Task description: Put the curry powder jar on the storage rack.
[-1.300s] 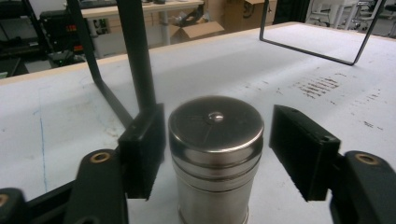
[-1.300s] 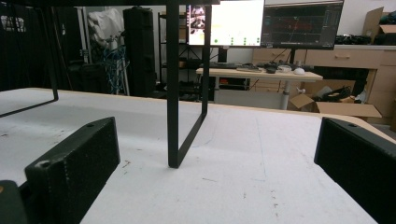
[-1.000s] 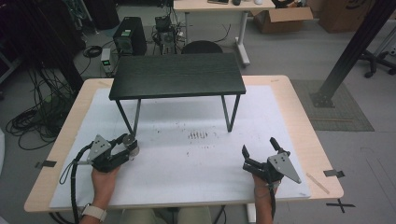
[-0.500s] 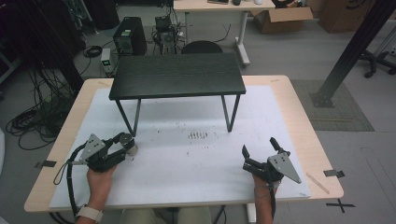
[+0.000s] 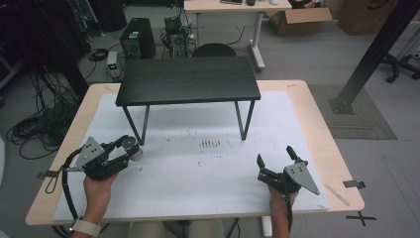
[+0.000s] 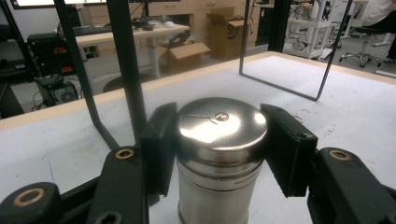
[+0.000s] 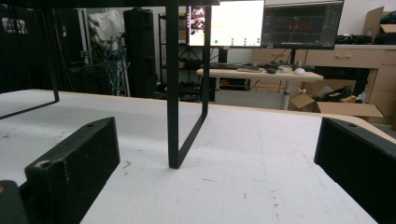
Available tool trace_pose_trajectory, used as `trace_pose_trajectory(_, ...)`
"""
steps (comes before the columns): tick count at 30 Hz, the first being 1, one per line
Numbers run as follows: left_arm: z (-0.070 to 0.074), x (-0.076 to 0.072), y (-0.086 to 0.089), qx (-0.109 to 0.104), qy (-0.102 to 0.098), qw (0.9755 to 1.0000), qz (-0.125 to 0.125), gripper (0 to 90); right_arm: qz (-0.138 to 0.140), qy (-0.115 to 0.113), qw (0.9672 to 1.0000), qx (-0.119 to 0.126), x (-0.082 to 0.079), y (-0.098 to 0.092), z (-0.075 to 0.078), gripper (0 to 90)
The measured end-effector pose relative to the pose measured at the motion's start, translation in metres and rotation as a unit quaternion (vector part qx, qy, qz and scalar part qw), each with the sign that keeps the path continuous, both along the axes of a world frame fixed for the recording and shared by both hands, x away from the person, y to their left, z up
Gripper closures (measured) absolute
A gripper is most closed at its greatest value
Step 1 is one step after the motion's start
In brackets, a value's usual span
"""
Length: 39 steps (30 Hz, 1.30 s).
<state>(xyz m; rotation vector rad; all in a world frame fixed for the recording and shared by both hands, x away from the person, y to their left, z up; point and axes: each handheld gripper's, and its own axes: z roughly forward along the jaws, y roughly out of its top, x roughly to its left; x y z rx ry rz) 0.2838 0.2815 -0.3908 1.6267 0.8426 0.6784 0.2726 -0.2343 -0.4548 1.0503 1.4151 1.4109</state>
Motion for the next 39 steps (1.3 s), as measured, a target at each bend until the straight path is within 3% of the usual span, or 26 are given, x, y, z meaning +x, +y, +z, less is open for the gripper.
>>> trace_pose_trajectory(8, 0.019, -0.002, 0.003, -0.010, -0.005, 0.9999, 0.000, 49.1, 0.000, 0.001, 1.0000, -0.001, 0.000, 0.000, 0.000, 0.0)
trace_pose_trajectory(16, 0.050, -0.001, 0.006, -0.017, -0.017, 0.9997, 0.001, 49.1, 0.000, 0.001, 1.0000, 0.000, 0.000, 0.000, 0.000, 0.0)
trace_pose_trajectory(22, 0.064, 0.003, 0.009, -0.027, -0.020, 0.9995, -0.002, 49.1, 0.000, 0.002, 1.0000, 0.000, 0.001, 0.000, 0.000, 0.0)
trace_pose_trajectory(39, 0.105, 0.013, 0.002, -0.040, -0.029, 0.9980, -0.040, 49.2, 0.000, 0.002, 1.0000, 0.001, 0.001, 0.000, 0.000, 0.0)
